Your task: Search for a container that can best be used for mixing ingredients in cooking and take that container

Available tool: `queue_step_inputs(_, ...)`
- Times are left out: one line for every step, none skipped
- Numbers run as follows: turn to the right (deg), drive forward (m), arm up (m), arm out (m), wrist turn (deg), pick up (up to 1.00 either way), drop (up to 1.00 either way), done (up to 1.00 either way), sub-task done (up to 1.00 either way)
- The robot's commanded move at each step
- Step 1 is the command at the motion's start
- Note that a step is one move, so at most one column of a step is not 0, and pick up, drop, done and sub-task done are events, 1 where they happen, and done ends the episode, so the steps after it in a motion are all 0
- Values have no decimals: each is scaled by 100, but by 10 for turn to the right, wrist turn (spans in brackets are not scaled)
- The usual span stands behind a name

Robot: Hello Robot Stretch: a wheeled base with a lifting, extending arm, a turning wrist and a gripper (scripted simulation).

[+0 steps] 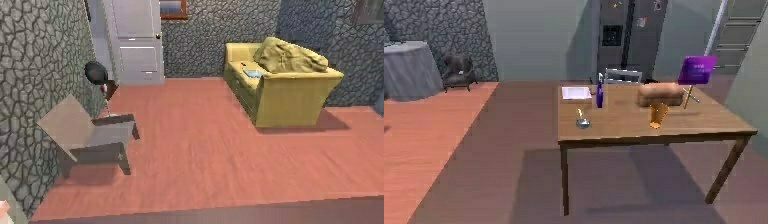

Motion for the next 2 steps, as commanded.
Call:
queue_step_inputs(0, 95, 0, 0, 0, 0, 0, 0, 0)
queue_step_inputs(-450, 0, 0, 0, 0, 0, 0, 0, 0)
